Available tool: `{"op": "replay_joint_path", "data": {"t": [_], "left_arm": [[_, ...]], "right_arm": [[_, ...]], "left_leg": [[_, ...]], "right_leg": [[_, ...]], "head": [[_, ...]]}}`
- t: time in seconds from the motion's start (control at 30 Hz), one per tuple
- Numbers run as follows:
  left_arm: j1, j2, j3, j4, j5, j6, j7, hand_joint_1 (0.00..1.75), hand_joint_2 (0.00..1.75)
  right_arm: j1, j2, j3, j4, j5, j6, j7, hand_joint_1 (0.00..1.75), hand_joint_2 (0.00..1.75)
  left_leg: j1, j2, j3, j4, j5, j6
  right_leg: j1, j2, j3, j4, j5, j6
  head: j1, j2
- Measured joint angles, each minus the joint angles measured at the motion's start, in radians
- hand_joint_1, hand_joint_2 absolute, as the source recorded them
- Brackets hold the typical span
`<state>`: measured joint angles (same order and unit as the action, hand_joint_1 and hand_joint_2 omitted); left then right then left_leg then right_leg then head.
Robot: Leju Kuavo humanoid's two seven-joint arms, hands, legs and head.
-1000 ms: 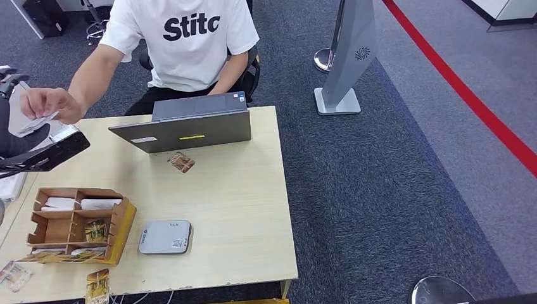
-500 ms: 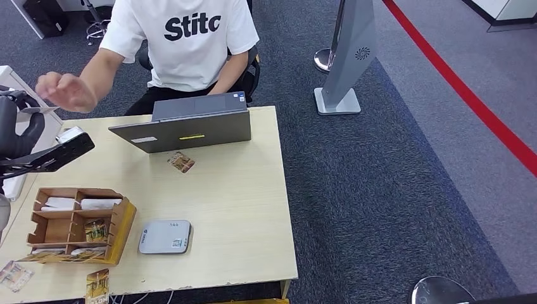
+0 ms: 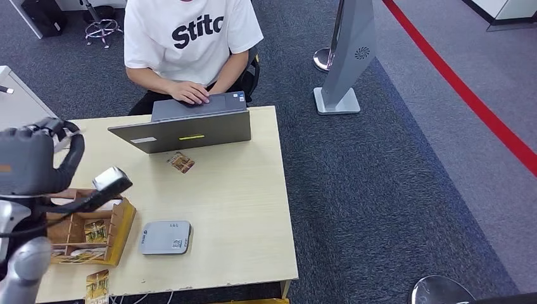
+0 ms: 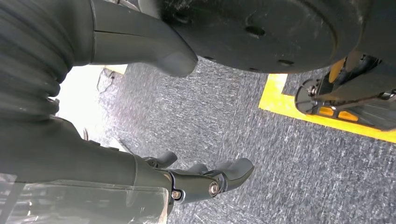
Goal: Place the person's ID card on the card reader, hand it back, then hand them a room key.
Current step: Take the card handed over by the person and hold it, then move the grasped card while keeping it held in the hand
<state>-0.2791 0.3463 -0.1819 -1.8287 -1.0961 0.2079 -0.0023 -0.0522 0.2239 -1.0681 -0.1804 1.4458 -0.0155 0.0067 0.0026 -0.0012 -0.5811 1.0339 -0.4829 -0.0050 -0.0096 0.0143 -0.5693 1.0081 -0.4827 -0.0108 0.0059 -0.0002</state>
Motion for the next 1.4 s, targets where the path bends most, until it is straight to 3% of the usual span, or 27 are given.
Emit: {"op": "replay_joint_path", "data": {"t": [0.2,0.33,0.67,0.83,1.03,1.2,1.4], "left_arm": [[0.229,-0.076,-0.053,-0.061,-0.005,0.088,-0.022,1.75,1.75],[0.304,-0.109,-0.064,-0.068,-0.002,0.097,-0.024,1.75,1.75],[0.339,-0.137,-0.068,-0.080,0.013,0.087,-0.025,1.75,1.75],[0.400,-0.173,-0.068,-0.071,0.053,0.076,-0.025,1.75,1.75],[0.447,-0.197,-0.065,0.014,0.128,0.036,-0.006,1.75,1.75],[0.448,-0.217,-0.048,0.086,0.219,-0.026,-0.006,1.75,1.75],[0.430,-0.239,-0.028,0.162,0.235,-0.037,-0.008,1.75,1.75]], "right_arm": [[0.003,0.008,0.000,-0.012,-0.019,0.004,-0.003,0.00,1.75],[0.004,0.009,-0.001,-0.018,-0.025,0.005,-0.003,0.00,1.75],[0.006,0.012,-0.001,-0.026,-0.024,0.009,-0.003,0.00,1.75],[0.007,0.012,-0.001,-0.028,-0.024,0.013,-0.001,0.00,1.75],[0.007,0.012,-0.001,-0.031,-0.023,0.013,-0.004,0.00,1.75],[0.005,0.011,0.000,-0.031,-0.023,0.005,-0.029,0.00,1.75],[0.000,0.011,0.000,-0.030,-0.027,-0.003,-0.036,0.00,1.75]], "left_leg": [[0.000,0.001,0.000,0.000,-0.001,0.001],[0.000,0.000,0.000,0.000,-0.001,0.002],[0.000,0.000,0.000,0.000,-0.001,0.002],[0.000,0.000,0.000,0.000,-0.002,0.002],[0.000,-0.001,0.000,0.000,-0.002,0.003],[0.000,-0.001,0.000,0.000,-0.002,0.003],[0.000,-0.001,0.000,0.000,-0.002,0.003]], "right_leg": [[0.000,0.000,0.000,0.000,-0.001,0.001],[0.000,0.000,0.000,0.000,-0.001,0.001],[0.000,-0.002,0.001,0.000,-0.001,0.001],[0.000,-0.001,0.001,0.000,-0.002,0.002],[0.000,-0.002,0.001,0.000,-0.002,0.003],[0.000,-0.003,0.001,0.000,-0.002,0.003],[0.000,-0.003,0.001,0.000,-0.002,0.003]], "head": [[0.000,0.000],[0.000,0.000],[0.000,0.000],[0.000,0.000],[0.000,0.000],[0.000,0.000],[0.000,0.000]]}}
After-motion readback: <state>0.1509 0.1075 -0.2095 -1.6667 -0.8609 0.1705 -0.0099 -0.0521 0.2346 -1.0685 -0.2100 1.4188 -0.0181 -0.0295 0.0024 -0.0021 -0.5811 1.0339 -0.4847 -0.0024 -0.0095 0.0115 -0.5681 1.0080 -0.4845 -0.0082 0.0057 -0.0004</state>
